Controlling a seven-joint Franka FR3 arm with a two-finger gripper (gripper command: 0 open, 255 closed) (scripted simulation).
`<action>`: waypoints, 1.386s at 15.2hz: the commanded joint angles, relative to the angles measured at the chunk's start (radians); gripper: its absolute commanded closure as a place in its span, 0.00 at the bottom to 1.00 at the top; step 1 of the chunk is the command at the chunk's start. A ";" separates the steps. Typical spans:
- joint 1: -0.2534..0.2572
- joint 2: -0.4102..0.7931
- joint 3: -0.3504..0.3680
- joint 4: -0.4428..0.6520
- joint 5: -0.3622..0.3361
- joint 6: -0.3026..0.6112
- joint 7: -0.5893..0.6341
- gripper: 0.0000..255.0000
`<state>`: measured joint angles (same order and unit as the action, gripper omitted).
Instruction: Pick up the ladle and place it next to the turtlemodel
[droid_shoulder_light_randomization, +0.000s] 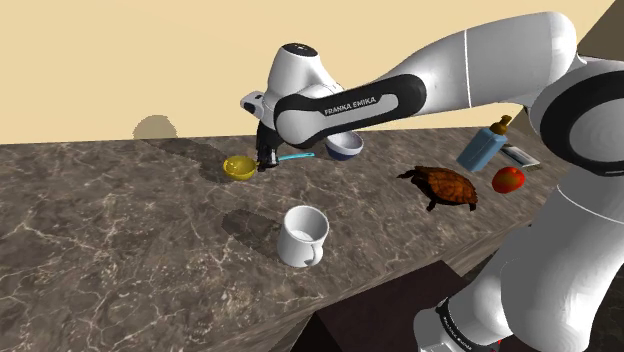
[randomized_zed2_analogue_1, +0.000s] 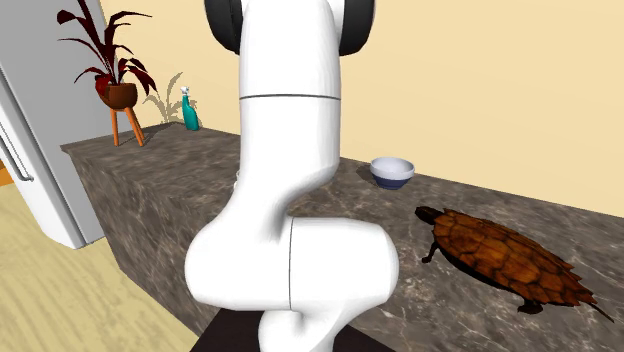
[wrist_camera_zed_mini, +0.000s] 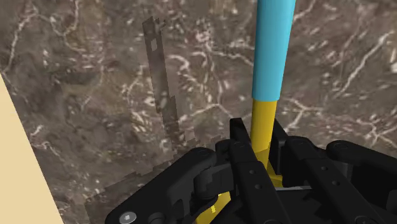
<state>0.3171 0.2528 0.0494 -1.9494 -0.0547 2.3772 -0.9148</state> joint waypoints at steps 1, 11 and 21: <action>0.000 -0.016 0.001 0.008 0.002 -0.024 -0.001 1.00; -0.001 -0.069 0.003 0.075 0.010 -0.145 -0.009 1.00; -0.001 -0.104 0.004 0.166 0.015 -0.270 -0.015 1.00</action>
<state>0.3162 0.1504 0.0535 -1.7963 -0.0401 2.1220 -0.9285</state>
